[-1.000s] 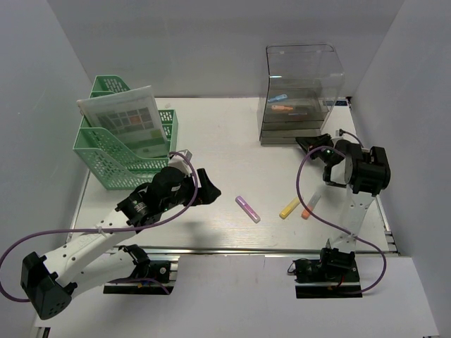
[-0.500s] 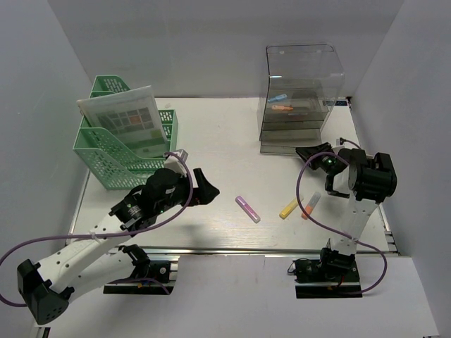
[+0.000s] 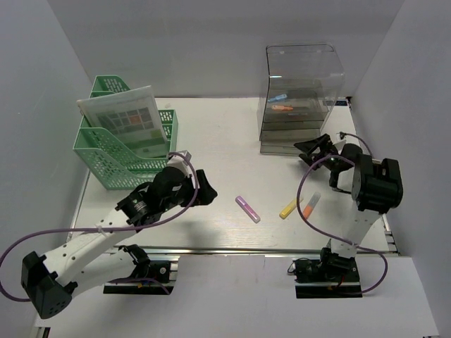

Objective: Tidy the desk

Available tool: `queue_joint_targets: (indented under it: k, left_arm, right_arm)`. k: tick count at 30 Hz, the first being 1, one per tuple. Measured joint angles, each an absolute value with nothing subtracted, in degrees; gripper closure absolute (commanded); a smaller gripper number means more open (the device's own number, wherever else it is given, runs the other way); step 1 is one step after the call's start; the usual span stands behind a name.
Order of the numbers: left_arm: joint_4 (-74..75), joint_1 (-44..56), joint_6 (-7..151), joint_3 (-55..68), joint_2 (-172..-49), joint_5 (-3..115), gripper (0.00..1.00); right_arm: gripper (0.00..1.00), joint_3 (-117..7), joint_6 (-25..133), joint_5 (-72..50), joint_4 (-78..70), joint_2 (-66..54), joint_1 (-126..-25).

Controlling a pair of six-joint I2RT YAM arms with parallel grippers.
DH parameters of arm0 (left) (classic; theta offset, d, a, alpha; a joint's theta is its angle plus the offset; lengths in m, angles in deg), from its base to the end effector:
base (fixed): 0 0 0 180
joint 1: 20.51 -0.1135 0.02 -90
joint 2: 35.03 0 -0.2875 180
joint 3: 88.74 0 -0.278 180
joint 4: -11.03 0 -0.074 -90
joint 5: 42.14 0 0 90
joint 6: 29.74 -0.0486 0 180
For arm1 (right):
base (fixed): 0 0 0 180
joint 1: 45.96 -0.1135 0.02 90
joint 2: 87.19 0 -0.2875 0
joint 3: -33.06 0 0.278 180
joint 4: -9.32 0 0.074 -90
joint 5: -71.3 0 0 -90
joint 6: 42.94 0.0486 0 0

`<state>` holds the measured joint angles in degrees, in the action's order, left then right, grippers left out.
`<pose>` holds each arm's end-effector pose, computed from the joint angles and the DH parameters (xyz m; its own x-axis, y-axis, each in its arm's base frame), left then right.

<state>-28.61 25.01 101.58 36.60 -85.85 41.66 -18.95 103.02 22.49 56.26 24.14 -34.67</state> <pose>0.1544 -0.1497 0.2834 -0.7356 -0.1877 -0.6508 0.2160 0.8457 -0.4881 0.3734 -0.0419 0.1185 -0.5183 0.7394 -0.4298 -0.0964 0.4488 0.8884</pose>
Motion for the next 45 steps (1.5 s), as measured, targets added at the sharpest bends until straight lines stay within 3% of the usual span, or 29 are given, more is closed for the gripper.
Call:
queue_joint_targets:
  k: [5,8,11,13,14,16,17,20,22,23,27,45]
  left_arm:
    - [-31.24,25.01,99.81,32.89,-93.72,37.88,0.07]
    - [-34.6,25.01,98.02,27.97,-100.87,34.19,0.16]
    - [-37.82,24.99,95.4,21.0,-108.63,29.55,0.32]
    - [-39.43,24.99,93.19,15.71,-114.2,26.12,0.42]
    - [-39.91,24.99,92.03,13.04,-117.15,24.18,0.45]
    - [-40.98,24.68,89.54,8.39,-123.29,20.48,0.51]
    - [-41.6,24.51,88.25,6.31,-126.38,18.82,0.52]
    - [-44.18,23.43,85.21,1.15,-134.92,15.39,0.49]
    - [-45.12,22.08,83.79,-1.16,-139.71,14.23,0.4]
    - [-45.31,21.2,83.05,-1.75,-141.55,14.17,0.35]
    - [-47.52,17.05,81.08,-4.73,-146.42,14.15,0.23]
    - [-47.91,3.63,76.51,-12.97,-156.47,22.69,0.26]
  right_arm:
    - [0.11,-21.12,89.84,25.0,39.93,10.65,-34.86]
    - [0.11,-25.71,77.32,25.17,26.07,2.76,-35.19]
    - [0.11,-28.46,65.58,23.86,16.59,-5.08,-35.39]
    - [0.24,-28.35,60.4,23.71,12.48,-10.68,-35.35]
    - [0.44,-28.29,58.24,23.91,11.1,-13.37,-35.32]
    - [0.63,-27.61,55.42,24.39,10.14,-18.13,-35.35]
    - [0.78,-26.58,54.59,24.85,10.14,-20.49,-35.43]
    - [0.96,-22.38,53.25,25.68,10.2,-26.74,-35.52]
    - [0.9,-20.96,52.38,26.49,9.57,-28.82,-35.52]
    - [0.79,-20.85,52.07,26.73,9.02,-29.17,-35.5]
    - [0.73,-20.85,50.15,27.91,7.01,-29.23,-35.48]
    - [0.7,-19.67,48.09,29.24,5.96,-31.05,-35.19]
